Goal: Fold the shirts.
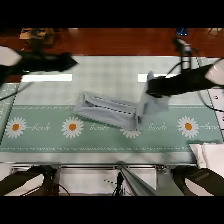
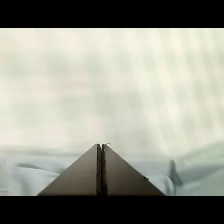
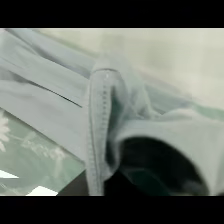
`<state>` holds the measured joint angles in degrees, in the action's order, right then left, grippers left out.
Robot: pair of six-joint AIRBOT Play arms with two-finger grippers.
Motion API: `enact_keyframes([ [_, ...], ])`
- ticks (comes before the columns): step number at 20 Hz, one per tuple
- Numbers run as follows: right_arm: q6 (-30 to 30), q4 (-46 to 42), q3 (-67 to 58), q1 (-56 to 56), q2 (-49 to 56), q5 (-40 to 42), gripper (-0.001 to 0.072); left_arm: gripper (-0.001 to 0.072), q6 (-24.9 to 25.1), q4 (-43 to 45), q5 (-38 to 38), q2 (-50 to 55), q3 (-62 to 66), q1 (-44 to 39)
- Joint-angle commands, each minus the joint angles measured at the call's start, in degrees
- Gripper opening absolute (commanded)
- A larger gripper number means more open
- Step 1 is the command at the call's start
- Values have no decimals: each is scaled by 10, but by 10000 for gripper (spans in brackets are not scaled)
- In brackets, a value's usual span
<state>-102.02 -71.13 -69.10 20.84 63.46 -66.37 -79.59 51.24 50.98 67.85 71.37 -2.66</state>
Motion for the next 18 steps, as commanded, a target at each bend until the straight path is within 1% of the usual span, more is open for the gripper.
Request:
enact_keyframes([
  [1,-51,4,0,118,112,191,17,18,-2,30,65,-122,0,171],
  [3,-53,54,0,168,179,299,18,18,-2,30,115,-166,0,232],
  [5,-53,109,0,207,237,387,18,18,-2,30,146,-194,0,257],
  [7,-53,146,0,239,282,454,18,18,-2,28,149,-212,-4,250],
  [9,-53,189,0,260,312,504,26,18,-2,28,156,-221,-20,229],
  [10,-53,217,0,267,319,523,151,18,-2,28,162,-222,-31,216],
  [11,-50,232,0,273,320,534,391,18,-2,28,164,-221,-48,203],
  [12,-43,231,-3,275,318,533,528,18,-2,28,159,-221,-67,191],
  [13,-33,230,-7,274,311,515,536,18,-2,28,149,-220,-91,180],
  [15,33,199,-8,248,271,455,536,18,-2,28,130,-217,-128,170],
  [16,52,159,-8,223,242,401,535,18,0,28,123,-214,-140,169],
  [18,54,40,-8,157,173,257,535,18,10,28,112,-208,-144,169],
])
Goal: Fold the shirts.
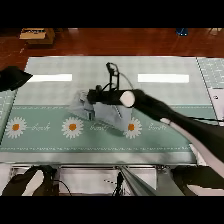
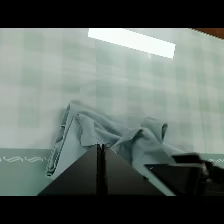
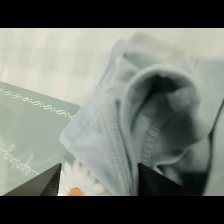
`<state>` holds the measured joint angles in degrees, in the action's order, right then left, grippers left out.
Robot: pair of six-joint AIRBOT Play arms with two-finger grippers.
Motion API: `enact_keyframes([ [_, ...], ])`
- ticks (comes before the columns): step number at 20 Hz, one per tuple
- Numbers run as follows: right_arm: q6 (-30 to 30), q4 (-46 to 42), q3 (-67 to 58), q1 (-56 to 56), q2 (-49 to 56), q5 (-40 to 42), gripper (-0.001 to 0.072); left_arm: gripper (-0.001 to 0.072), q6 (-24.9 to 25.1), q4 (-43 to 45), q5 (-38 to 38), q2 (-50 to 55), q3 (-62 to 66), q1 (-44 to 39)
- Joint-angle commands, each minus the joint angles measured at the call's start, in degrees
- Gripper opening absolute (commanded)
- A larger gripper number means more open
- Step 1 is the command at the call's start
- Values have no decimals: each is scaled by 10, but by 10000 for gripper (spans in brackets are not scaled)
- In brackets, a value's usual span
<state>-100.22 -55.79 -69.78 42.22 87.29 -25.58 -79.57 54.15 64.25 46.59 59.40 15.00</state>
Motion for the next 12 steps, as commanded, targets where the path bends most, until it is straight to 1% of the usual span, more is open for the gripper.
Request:
enact_keyframes([
  [1,36,-182,-1,-91,-101,-229,535,19,11,-1,-28,6,-24,-7],
  [3,40,-321,-1,-158,-168,-386,535,18,11,-1,-45,6,-24,-7],
  [4,55,-377,-1,-191,-194,-454,536,18,10,-1,-53,6,-24,-7],
  [5,76,-407,-1,-223,-212,-503,536,19,11,-1,-56,7,-24,-7],
  [6,90,-410,3,-257,-226,-539,541,19,11,-1,-56,6,-24,-7],
  [7,96,-387,18,-291,-237,-553,543,18,10,-1,-55,6,-24,-7],
  [8,99,-347,45,-321,-246,-546,552,19,11,-1,-53,6,-24,-7],
  [9,99,-288,88,-351,-252,-518,582,19,11,-1,-52,6,-24,-7],
  [10,100,-216,141,-376,-257,-478,606,19,11,-1,-51,6,-24,-7],
  [12,115,-45,265,-405,-256,-370,606,19,11,-1,-49,6,-24,-7],
])
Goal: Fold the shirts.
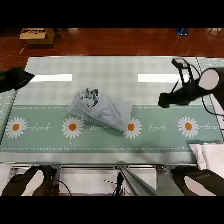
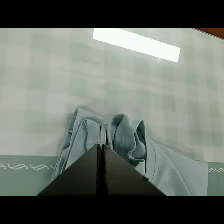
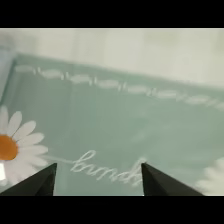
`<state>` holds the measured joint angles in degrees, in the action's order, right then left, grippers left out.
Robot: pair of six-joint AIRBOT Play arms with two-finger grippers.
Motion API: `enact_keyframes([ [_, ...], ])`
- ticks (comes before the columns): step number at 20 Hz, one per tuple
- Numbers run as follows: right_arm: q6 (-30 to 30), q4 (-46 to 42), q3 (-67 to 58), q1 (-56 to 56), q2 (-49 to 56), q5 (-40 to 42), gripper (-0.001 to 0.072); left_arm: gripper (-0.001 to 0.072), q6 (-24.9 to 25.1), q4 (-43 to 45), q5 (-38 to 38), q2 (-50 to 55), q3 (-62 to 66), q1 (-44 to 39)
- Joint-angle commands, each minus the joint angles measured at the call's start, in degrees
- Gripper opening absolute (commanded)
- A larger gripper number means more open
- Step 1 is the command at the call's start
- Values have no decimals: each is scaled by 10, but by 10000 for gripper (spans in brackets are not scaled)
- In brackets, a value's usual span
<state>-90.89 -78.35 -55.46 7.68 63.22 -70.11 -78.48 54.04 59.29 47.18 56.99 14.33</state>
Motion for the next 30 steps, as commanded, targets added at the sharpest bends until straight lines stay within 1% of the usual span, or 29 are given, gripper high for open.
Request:
enact_keyframes([
  [1,35,272,182,-60,-15,145,606,19,0,0,3,0,0,0],
  [2,64,373,235,-56,-15,209,606,19,0,0,4,0,0,0],
  [4,131,523,299,-28,-15,297,606,19,0,0,7,0,0,0],
  [5,148,559,313,-5,-15,326,606,19,0,0,9,0,0,0],
  [7,151,579,317,49,-5,369,605,19,0,0,13,0,0,0],
  [9,154,623,317,97,31,402,605,19,0,0,13,0,0,0],
  [10,175,657,314,120,56,411,604,19,0,0,14,0,0,0],
  [13,293,772,279,176,126,412,596,19,0,1,14,0,0,0],
  [14,281,712,261,174,134,396,574,19,0,3,14,1,0,0],
  [15,272,697,250,175,135,407,537,19,0,6,13,2,0,0],
  [16,273,716,241,175,135,421,467,19,0,7,14,3,-1,0],
  [17,273,742,231,175,135,434,462,19,0,7,14,5,-1,0],
  [18,277,753,216,173,135,437,341,19,0,7,14,7,-2,0],
  [19,280,747,202,166,135,427,121,19,0,7,14,9,-2,-1],
  [20,285,743,187,156,135,410,19,19,0,7,14,11,-2,0],
  [23,292,694,147,114,130,325,18,19,0,14,14,15,-2,0],
  [24,285,665,136,94,121,292,17,19,2,17,14,15,-2,0],
  [25,264,628,126,70,105,256,18,18,11,17,14,15,-2,0],
  [26,235,581,115,46,84,222,18,19,17,17,14,15,-2,0],
  [27,194,518,104,16,55,186,18,19,24,17,13,15,-2,0],
  [30,59,300,64,-93,-46,67,18,19,29,17,8,22,-2,0],
])
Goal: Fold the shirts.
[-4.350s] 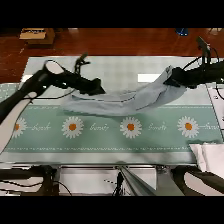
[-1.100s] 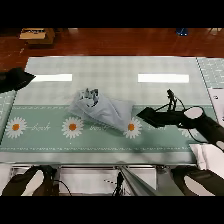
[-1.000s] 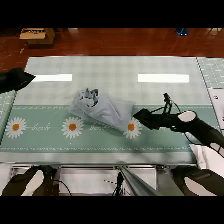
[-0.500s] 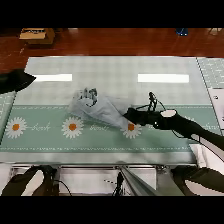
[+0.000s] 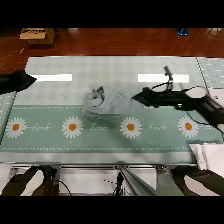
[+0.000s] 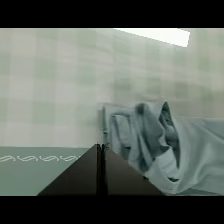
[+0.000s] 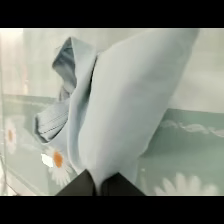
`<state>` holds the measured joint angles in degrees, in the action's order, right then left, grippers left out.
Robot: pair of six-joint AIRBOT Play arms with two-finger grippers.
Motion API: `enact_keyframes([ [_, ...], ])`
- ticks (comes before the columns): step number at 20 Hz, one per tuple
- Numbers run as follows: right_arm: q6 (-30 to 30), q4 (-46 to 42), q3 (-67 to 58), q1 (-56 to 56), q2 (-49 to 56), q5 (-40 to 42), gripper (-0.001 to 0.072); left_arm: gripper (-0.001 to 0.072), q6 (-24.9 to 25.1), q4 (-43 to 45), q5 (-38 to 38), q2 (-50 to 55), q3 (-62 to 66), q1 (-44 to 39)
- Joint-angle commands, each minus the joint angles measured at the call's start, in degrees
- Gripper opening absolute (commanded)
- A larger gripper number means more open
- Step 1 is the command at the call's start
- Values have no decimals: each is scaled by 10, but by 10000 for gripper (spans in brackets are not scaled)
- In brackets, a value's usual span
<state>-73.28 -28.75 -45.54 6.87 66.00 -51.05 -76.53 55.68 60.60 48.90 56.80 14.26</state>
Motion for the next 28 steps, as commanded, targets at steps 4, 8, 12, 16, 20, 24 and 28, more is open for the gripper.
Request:
enact_keyframes([
  [4,-167,-397,-98,-298,-209,-331,17,19,11,11,-30,35,0,0],
  [8,-132,-591,-133,-520,-273,-491,17,19,11,14,-47,82,0,0],
  [12,-137,-658,-133,-659,-296,-541,18,19,52,14,-49,135,0,1],
  [16,-126,-800,-132,-682,-306,-537,18,19,65,16,-75,167,0,8],
  [20,-127,-904,-132,-682,-313,-537,18,19,65,16,-122,175,0,27],
  [24,-129,-993,-132,-682,-317,-537,19,18,71,15,-126,175,3,49],
  [28,-129,-1024,-132,-682,-325,-517,389,19,91,14,-126,175,18,58],
])
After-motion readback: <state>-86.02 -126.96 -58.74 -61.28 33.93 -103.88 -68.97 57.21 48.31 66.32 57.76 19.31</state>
